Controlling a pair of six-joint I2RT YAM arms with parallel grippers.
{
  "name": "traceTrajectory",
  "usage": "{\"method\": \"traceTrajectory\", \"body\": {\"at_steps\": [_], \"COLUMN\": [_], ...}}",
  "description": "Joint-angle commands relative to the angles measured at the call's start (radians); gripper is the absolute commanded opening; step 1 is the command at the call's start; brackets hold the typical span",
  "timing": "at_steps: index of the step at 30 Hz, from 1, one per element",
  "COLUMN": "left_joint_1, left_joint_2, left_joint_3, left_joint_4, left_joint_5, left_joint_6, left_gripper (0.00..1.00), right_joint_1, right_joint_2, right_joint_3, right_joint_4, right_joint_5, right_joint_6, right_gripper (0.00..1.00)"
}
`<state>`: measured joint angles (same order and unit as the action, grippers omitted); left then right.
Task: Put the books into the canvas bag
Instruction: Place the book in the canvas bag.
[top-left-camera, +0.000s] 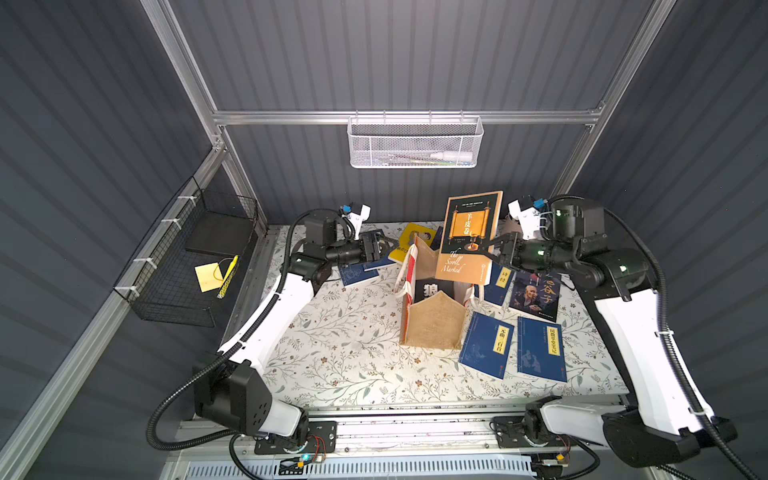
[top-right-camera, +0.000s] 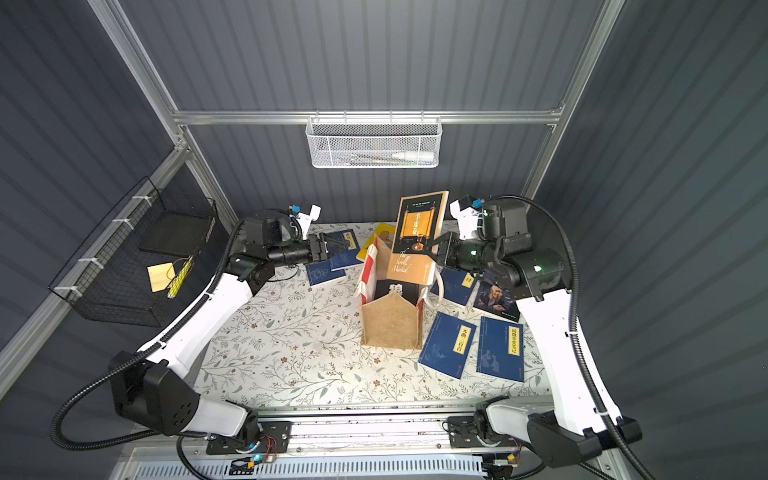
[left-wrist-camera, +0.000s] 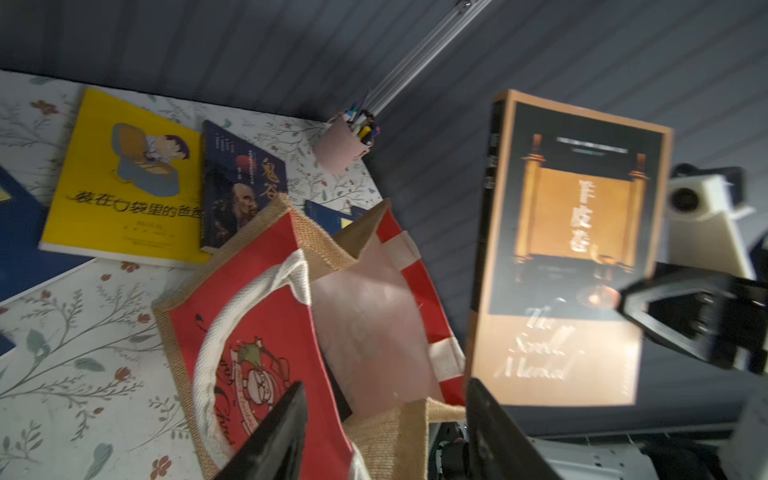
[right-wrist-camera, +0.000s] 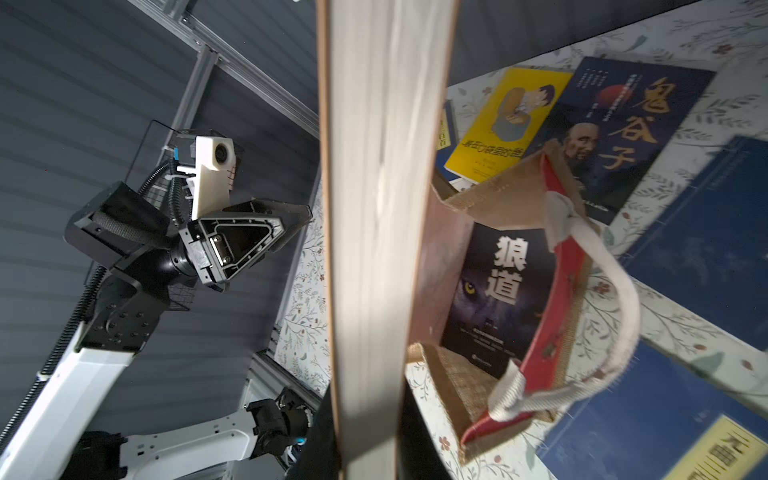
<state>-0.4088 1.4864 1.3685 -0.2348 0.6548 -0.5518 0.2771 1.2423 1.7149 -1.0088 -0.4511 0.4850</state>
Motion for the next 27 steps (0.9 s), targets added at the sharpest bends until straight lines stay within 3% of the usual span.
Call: {"method": "traceTrajectory", "body": {"at_steps": [1,8,11,16,19,27], "left_joint_1": [-0.081,-0.175,-0.186,-0.188,-0.188,-0.188], "left_joint_2": [0.073,0.199,0.216,0.190,0.170,0.122], "left_joint_3": [0.090,0.136,0.135,0.127,0.133,0.141], "left_joint_4": [-0.147,-0.199,-0.208,-0.223,-0.241,-0.266], "left_joint_5": [-0.144,-0.211,-0.232,-0.289,-0.317,-0.350], "left_joint_6": [0.083,0.088,0.088,0.107,0.121,0.119], "left_gripper": [0.61,0.58,0.44,0.11,0.00,0.00], "right_joint_1": [0.003,0.021,0.048,0.085,0.084,0.090], "right_joint_2": [-0.007,0.047,0.068,0.103,0.107,0.189], "right_joint_3": [-0.018,-0.060,-0.069,-0.045,0.000,0.214], "right_joint_4": [-0.056,-0.023,-0.017,-0.031,-0.038,-0.165], "right_joint_5": [0.067,0.060,0.062,0.054,0.046,0.107], "right_joint_6": [-0.047,-0.026,-0.026,-0.034,-0.036,-0.051], "right_gripper": [0.00,0.00,0.00,0.00,0.00,0.00]}}
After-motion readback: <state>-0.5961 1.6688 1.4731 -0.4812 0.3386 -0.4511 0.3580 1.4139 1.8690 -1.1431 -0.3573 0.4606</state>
